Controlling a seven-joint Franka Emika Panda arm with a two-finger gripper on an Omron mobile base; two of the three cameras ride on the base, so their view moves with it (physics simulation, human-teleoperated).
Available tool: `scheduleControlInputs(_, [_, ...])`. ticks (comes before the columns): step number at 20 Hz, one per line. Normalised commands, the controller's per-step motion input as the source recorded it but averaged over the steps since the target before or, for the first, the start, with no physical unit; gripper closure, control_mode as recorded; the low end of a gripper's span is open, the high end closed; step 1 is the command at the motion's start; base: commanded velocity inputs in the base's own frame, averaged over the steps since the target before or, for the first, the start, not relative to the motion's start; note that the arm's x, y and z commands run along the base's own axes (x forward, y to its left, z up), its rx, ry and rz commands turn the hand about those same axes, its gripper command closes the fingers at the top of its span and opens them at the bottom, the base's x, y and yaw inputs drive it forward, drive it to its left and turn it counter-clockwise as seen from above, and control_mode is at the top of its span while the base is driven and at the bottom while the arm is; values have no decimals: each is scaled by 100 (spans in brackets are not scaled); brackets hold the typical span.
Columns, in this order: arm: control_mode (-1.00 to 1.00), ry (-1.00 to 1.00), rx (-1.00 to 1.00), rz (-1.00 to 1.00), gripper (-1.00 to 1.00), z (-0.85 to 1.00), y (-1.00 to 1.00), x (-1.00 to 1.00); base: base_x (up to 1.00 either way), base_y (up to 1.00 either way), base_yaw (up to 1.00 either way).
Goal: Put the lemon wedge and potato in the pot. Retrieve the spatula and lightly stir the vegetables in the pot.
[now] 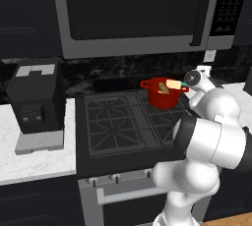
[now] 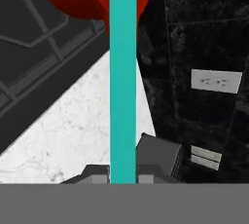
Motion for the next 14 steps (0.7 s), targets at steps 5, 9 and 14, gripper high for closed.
scheduleControlInputs(5, [-100,15,-24,-11,100,18,3,20,0,0,0])
scheduleControlInputs(9, [-100,5,-18,-7,100,15,13,43,0,0,0])
scheduleControlInputs(14, [-100,16,-19,-3,100,22,9,42,0,0,0])
